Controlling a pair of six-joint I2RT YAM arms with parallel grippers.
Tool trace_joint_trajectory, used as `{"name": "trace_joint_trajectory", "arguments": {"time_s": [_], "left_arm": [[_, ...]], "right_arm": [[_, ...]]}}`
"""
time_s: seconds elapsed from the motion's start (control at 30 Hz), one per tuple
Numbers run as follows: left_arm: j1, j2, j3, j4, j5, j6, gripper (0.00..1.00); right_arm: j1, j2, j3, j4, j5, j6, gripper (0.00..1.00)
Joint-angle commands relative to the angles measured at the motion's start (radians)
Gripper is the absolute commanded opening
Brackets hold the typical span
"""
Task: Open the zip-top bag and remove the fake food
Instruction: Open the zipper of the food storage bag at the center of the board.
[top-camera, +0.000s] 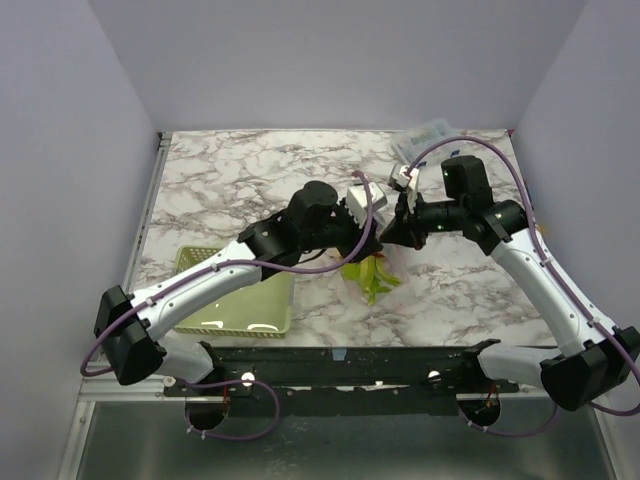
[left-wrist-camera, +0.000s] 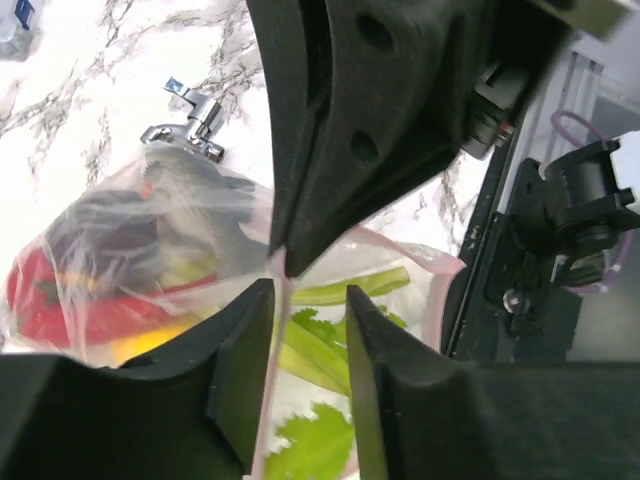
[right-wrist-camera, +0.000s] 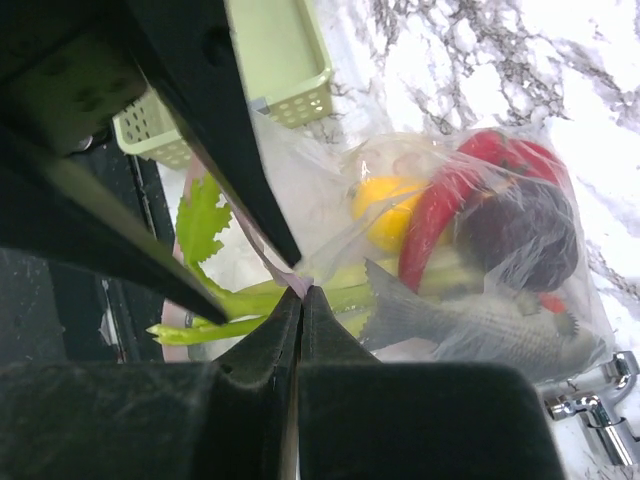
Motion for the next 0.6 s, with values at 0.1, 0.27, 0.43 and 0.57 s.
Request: {"name": "trace_joint_trajectory", "arguments": {"time_s": [0.1,0.27,0.43,0.57], "left_arm": [[-0.009,-0.221,-0.175,0.258,-0.122,-0.143,0.69],[-0.01,-0.316,-0.239,0.306,-0.172,-0.196,0.79],[-0.009,-0.415,-0.315,0.269,-0.244,-0.414,0.82],[-0.01,-0.486,-0.432,0.315,-0.211,-0.648,0.82]], "right_arm": [[-0.01,-0.005,-0.031,0.106,0.012,0.059,0.0],[-0.018,-0.011,-0.045,0.119,0.005,0.063,0.0],[-0.025,-0.021,-0.062,0.126,-0.008,0.068,0.0],[-0.025,-0.023,-0.076,0.134,-0.015,0.065,0.0]]}}
